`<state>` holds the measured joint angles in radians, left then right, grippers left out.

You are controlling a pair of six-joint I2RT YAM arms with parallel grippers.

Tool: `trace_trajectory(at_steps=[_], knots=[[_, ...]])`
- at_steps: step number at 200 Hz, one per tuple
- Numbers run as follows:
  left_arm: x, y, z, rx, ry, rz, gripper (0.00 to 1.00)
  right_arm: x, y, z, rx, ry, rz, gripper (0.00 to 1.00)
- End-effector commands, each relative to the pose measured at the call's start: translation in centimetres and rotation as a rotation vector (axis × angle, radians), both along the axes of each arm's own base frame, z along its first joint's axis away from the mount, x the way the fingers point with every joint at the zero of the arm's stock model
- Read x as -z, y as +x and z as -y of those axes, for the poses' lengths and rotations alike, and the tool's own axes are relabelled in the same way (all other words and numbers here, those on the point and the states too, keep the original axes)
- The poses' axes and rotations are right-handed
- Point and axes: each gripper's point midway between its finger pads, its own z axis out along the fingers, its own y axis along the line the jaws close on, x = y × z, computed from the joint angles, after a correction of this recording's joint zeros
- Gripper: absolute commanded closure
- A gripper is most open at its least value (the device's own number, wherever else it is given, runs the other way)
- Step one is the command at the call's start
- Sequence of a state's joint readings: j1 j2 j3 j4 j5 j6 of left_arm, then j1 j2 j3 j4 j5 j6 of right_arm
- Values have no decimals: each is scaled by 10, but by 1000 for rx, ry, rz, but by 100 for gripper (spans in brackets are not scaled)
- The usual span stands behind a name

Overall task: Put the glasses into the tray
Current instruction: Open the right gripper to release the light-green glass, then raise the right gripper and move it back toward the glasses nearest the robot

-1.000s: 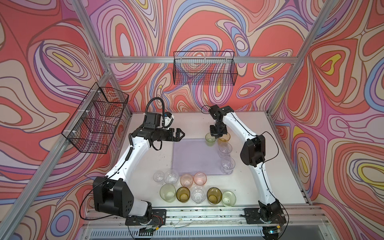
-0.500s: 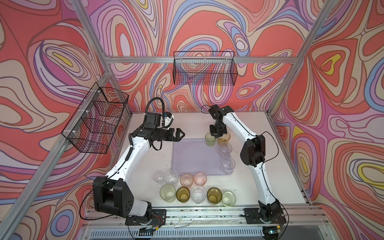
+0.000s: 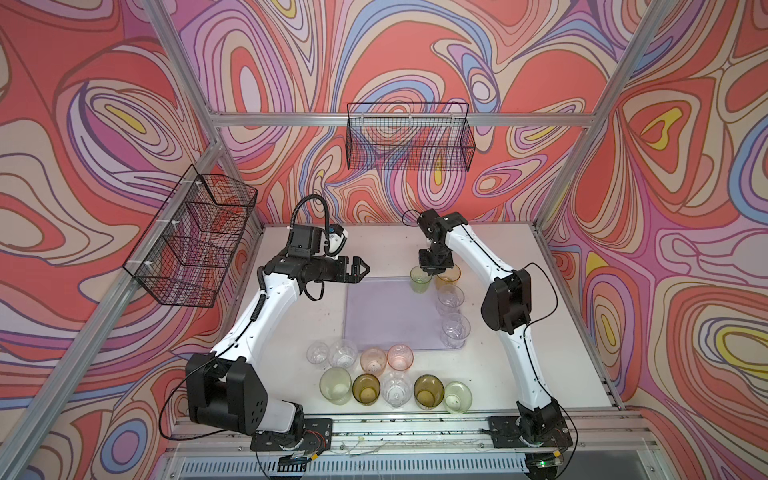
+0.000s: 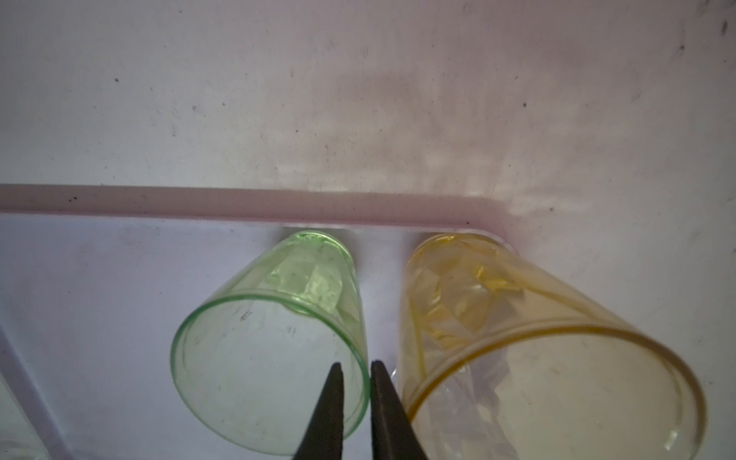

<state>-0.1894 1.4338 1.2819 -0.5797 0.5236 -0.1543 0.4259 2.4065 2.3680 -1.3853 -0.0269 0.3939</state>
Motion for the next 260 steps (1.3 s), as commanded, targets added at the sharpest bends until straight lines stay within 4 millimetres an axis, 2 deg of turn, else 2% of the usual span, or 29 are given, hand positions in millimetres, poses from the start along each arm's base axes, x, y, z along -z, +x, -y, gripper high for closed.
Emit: trace_trajectory(at_steps=[1, 64, 133, 180, 260], knots=[[-7, -6, 1, 9, -12, 20, 0, -29, 3, -4, 2, 56, 75, 85], [-8, -6, 2, 10, -16, 22, 1, -44, 1, -2, 8, 54, 103, 85], [-7, -5, 2, 9, -16, 19, 0, -74, -11, -2, 3, 73, 153, 84], [-8, -4, 2, 8, -17, 18, 0, -91, -32, 5, 6, 58, 159, 84], [-13, -7, 0, 4, -10, 35, 0, -109, -81, 16, 21, 47, 148, 82]])
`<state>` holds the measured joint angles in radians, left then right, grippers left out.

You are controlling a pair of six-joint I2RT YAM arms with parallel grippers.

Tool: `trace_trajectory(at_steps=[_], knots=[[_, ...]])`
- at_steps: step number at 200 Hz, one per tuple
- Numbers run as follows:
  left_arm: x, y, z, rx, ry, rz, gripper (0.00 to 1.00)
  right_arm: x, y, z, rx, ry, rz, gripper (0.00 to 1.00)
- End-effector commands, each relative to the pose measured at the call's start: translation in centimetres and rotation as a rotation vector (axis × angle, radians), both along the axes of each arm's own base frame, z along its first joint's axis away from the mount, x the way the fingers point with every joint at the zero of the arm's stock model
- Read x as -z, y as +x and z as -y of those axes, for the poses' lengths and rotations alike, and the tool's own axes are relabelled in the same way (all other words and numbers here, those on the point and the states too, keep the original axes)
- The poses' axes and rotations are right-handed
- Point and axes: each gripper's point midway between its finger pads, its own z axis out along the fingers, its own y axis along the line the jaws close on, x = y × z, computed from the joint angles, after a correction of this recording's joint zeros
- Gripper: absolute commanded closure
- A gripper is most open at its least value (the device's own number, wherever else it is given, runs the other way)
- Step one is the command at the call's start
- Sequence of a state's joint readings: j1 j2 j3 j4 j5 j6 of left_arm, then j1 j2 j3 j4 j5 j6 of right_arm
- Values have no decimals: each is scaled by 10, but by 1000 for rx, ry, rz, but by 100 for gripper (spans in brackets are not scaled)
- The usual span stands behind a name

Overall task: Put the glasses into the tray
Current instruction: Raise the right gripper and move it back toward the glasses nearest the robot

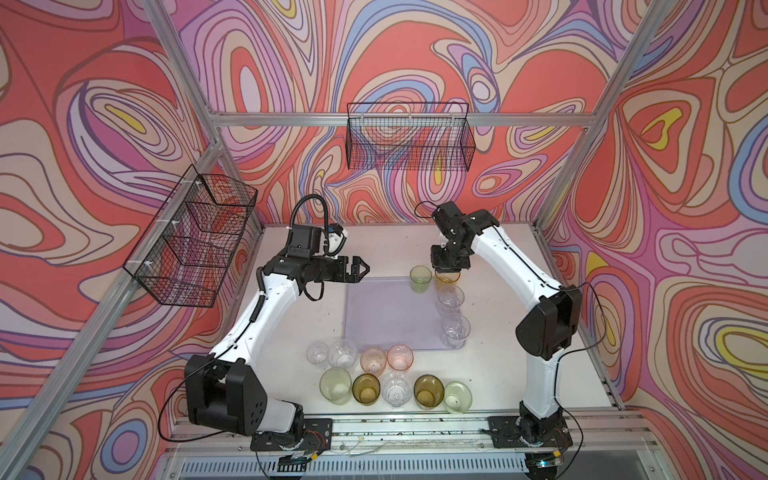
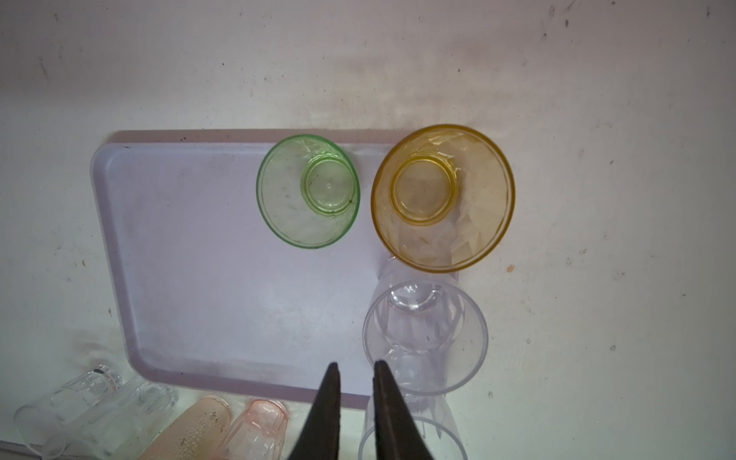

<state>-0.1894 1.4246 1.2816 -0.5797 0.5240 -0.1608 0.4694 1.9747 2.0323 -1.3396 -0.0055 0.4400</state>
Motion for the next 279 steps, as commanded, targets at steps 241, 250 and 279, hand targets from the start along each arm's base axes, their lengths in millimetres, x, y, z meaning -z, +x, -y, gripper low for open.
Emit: trace_trajectory(at_steps=[241, 250, 279], knots=[[-7, -3, 0, 6, 1, 28, 0, -13, -196, 37, 42, -51, -161, 73], [-7, -3, 0, 6, -2, 27, 0, -11, -201, 37, 45, -51, -168, 73], [-7, -3, 0, 3, 1, 28, 0, -6, -211, 38, 61, -47, -164, 73]])
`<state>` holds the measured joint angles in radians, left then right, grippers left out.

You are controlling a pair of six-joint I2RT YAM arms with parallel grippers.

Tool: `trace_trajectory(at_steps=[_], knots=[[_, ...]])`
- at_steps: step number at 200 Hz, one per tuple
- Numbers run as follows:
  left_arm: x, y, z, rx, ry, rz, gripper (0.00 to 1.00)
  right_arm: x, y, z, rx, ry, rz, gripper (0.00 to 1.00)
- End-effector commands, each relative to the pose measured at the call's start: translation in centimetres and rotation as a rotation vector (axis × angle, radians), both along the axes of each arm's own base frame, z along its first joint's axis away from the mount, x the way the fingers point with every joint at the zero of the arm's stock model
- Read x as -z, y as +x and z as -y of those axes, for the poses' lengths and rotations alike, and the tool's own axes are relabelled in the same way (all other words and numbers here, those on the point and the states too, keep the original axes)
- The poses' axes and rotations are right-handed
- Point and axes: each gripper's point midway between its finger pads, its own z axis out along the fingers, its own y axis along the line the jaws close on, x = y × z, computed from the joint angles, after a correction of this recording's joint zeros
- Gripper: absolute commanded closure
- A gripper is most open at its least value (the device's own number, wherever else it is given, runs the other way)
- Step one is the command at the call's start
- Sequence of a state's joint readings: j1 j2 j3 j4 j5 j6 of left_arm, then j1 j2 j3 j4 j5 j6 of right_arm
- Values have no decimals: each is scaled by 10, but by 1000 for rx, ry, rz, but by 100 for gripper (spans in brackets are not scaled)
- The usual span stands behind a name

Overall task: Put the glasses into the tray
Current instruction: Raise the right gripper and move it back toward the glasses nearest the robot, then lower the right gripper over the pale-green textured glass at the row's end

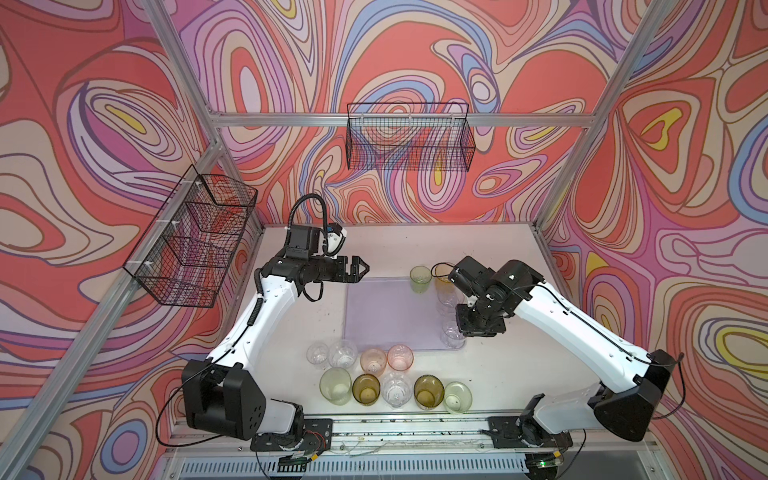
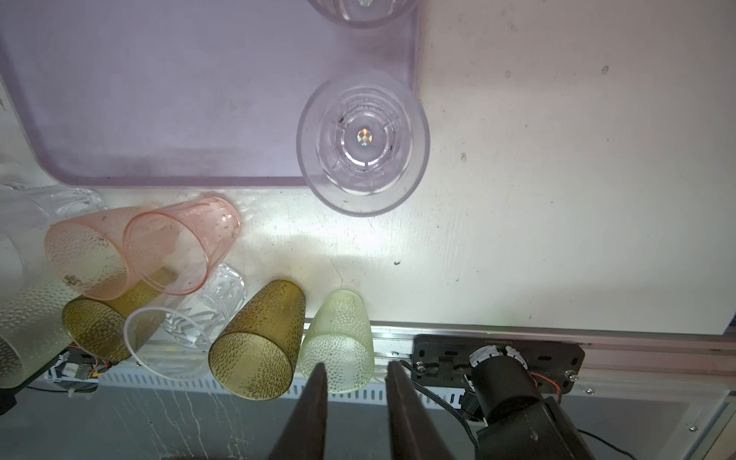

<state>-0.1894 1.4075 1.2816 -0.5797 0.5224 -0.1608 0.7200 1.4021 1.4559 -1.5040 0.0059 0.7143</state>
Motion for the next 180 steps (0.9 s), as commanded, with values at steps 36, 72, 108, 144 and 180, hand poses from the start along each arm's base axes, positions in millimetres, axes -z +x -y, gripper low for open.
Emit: trace_trajectory(at_steps=[36, 72, 108, 144, 180], knots=[[0, -1, 0, 5, 4, 9, 0, 16, -24, 2, 71, 37, -14, 72], [1, 0, 1, 6, 2, 5, 0, 28, -40, 4, 87, 45, -48, 72], [1, 0, 0, 4, 4, 3, 0, 41, -52, 2, 85, 46, -90, 72], [2, 0, 0, 4, 8, 3, 0, 52, -56, -1, 74, 38, -102, 71], [3, 1, 0, 4, 8, 0, 0, 63, -63, -4, 66, 38, -114, 72]])
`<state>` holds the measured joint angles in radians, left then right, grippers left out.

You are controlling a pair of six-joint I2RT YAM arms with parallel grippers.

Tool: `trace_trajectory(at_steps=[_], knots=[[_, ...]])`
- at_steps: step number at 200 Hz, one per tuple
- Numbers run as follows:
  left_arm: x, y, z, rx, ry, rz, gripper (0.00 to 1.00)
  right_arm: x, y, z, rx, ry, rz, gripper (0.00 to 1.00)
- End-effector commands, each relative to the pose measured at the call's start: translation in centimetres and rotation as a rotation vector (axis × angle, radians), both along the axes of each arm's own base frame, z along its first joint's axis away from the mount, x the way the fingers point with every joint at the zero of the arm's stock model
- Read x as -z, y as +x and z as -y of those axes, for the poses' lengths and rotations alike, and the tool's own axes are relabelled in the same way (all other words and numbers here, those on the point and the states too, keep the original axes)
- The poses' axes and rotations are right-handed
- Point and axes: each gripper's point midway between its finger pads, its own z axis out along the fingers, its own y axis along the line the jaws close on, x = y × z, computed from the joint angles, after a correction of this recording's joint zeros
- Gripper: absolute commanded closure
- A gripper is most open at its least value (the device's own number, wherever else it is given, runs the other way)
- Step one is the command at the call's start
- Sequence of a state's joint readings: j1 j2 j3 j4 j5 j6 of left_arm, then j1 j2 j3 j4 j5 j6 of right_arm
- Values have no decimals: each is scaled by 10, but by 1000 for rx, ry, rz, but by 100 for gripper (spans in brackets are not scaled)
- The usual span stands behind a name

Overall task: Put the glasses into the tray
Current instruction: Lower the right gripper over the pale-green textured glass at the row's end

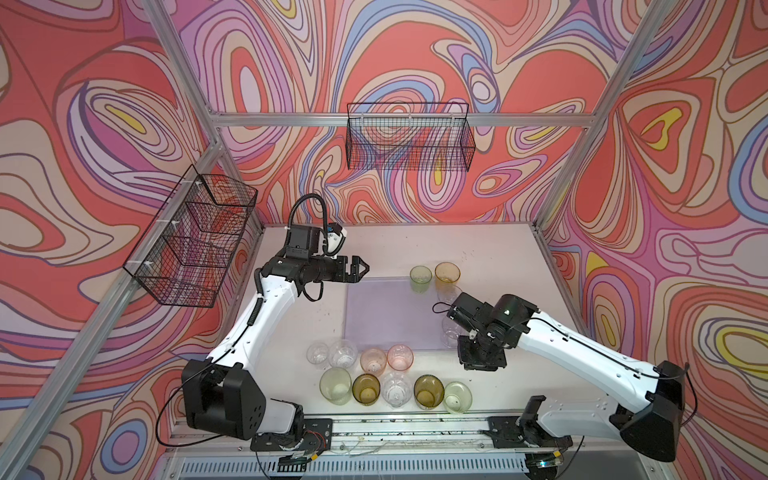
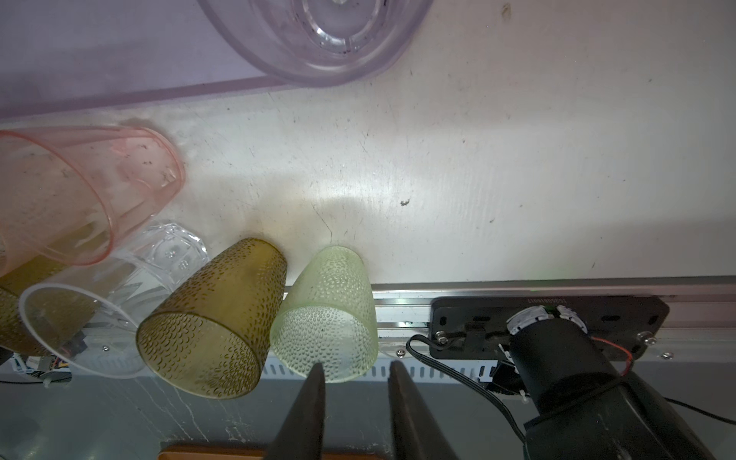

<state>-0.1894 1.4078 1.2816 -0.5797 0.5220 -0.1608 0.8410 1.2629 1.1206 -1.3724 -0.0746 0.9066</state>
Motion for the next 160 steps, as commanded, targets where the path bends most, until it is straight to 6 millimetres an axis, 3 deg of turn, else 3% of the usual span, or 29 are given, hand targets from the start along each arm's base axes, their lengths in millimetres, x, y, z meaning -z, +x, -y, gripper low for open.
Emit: trace_trajectory(at_steps=[1, 81, 160], knots=[[3, 1, 1, 5, 7, 0, 0, 5, -4, -4, 3, 19, 4, 72], [4, 2, 2, 7, 2, -6, 0, 30, -27, -4, 14, 41, -21, 72], [6, 2, 1, 5, 3, -11, 0, 50, -38, -3, 11, 28, -37, 73]])
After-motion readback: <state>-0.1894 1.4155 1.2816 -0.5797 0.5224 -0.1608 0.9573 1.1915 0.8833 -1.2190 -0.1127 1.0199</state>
